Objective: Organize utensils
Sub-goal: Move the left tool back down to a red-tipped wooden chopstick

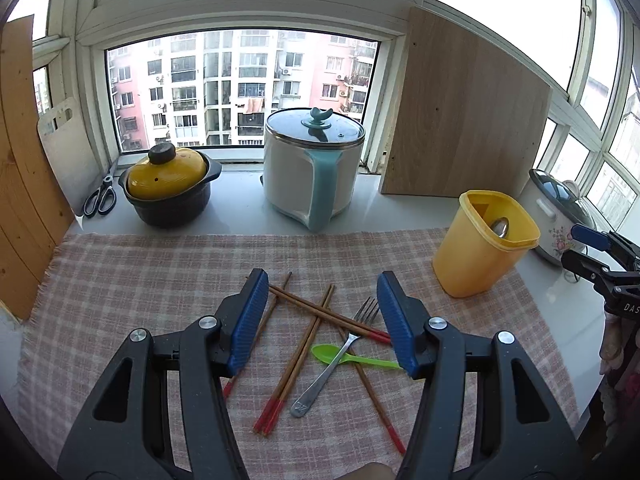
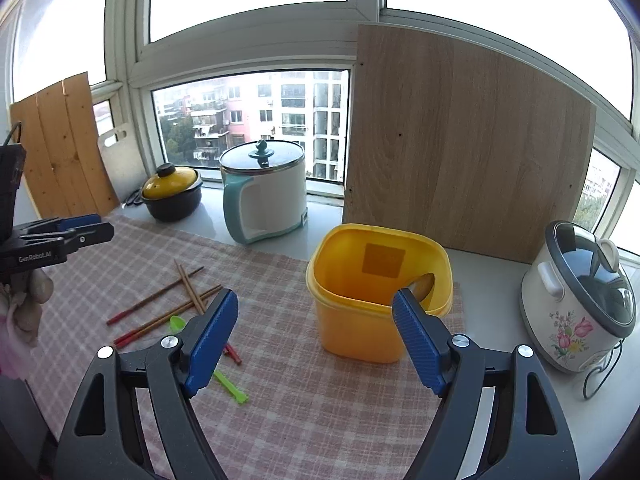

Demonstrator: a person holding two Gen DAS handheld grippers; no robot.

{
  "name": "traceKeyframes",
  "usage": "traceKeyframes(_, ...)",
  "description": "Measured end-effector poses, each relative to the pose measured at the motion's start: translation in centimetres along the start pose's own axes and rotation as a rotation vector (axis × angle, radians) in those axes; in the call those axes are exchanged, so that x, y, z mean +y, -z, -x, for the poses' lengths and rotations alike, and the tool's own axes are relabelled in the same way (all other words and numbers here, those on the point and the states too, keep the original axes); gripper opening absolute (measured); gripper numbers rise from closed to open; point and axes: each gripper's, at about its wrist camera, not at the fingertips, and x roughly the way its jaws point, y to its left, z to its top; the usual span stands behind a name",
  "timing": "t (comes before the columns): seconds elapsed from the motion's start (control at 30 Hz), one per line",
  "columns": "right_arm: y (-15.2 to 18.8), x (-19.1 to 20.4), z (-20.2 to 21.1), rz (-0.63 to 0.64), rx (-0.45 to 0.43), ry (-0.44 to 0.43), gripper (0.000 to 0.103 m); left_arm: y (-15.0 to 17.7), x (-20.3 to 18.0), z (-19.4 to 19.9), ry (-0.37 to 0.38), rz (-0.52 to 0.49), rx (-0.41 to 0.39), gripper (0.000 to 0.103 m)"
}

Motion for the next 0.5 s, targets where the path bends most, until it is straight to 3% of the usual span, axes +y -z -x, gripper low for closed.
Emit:
traceKeyframes(0.27, 0.4, 3.4, -2.4, 0.054, 0.074, -0.078, 0.079, 3.0, 4.0, -0.5, -0.043, 0.022, 0.068, 0.058)
traceKeyframes(0.33, 0.4, 4.3, -3.0, 0.064, 0.094, -0.101, 0.079, 3.4, 4.7, -0.9, -0.041, 0.027, 0.084, 0.052)
traceKeyframes(0.47, 0.2, 5.7, -4.4, 0.081, 0.132, -0.152, 0.079, 4.0, 5.5, -2.2, -0.025, 0.026, 0.12, 0.049)
traceKeyframes(0.5, 0.1, 6.0, -4.8, 0.085, 0.143, -0.16, 0.079, 4.1, 5.6, -2.6, -0.019, 0.026, 0.132, 0.044)
